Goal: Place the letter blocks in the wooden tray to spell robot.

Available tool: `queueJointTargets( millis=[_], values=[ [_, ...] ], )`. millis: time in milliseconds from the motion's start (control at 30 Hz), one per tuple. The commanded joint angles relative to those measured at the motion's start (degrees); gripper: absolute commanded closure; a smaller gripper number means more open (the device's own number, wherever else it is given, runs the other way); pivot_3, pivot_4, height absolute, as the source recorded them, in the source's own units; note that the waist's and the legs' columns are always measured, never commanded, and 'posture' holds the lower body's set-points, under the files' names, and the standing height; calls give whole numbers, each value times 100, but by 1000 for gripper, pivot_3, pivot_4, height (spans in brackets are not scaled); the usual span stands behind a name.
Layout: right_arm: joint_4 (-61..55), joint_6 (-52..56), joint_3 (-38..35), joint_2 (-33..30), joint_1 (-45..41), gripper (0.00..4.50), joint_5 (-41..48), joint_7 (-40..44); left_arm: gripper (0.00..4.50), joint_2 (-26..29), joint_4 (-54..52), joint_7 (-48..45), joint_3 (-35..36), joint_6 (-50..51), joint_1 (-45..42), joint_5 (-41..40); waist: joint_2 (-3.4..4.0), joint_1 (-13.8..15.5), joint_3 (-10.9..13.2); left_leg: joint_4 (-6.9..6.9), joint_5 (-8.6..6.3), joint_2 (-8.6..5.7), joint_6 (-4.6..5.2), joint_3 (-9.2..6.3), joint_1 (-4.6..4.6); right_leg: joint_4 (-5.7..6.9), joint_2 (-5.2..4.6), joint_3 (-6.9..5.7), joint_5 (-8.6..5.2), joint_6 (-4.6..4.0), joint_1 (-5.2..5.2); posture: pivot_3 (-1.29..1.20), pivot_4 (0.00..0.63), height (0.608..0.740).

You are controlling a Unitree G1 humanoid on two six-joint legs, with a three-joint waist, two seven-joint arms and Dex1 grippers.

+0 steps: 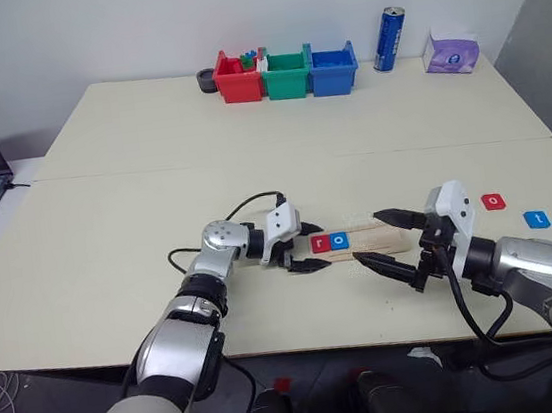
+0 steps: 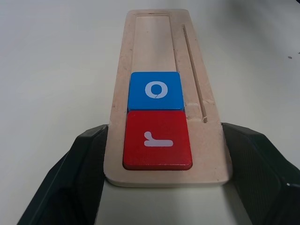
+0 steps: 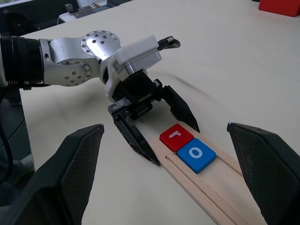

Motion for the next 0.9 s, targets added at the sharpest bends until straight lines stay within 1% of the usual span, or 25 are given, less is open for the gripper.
queueJointTargets(
  millis=[33,133,267,400,900],
  values=[
    [-124,-310,-142,-116,153,0,-98,127,1121,-112,-1,3,-59,-58,-138,62,-1,-2,1,0,0,1,0,-1,0,0,1,0,0,1,0,0,150,740],
    [-30,-530,-203,-242,358,0,-257,233,1121,-126,-2,-13,-26,-51,-157,80,-1,-4,1,0,0,1,0,0,0,0,1,0,0,0,0,0,150,740],
    [213,-941,-545,-539,850,0,-505,522,1121,-67,-40,-94,-23,-58,-101,93,-2,-3,1,0,0,1,0,-1,0,0,2,0,-1,2,0,0,150,740],
    [416,-1264,-729,-727,1103,0,-660,775,1121,-32,-72,-142,-28,-60,-47,89,-2,-19,1,0,0,1,0,3,5,2,3,4,-2,4,0,0,150,740],
    [626,-1597,-719,-703,1199,0,-817,943,1121,-94,-5,-59,-38,-50,-87,125,-2,-68,2,-1,0,4,0,3,6,3,6,5,-2,4,1,0,150,740]
  ],
)
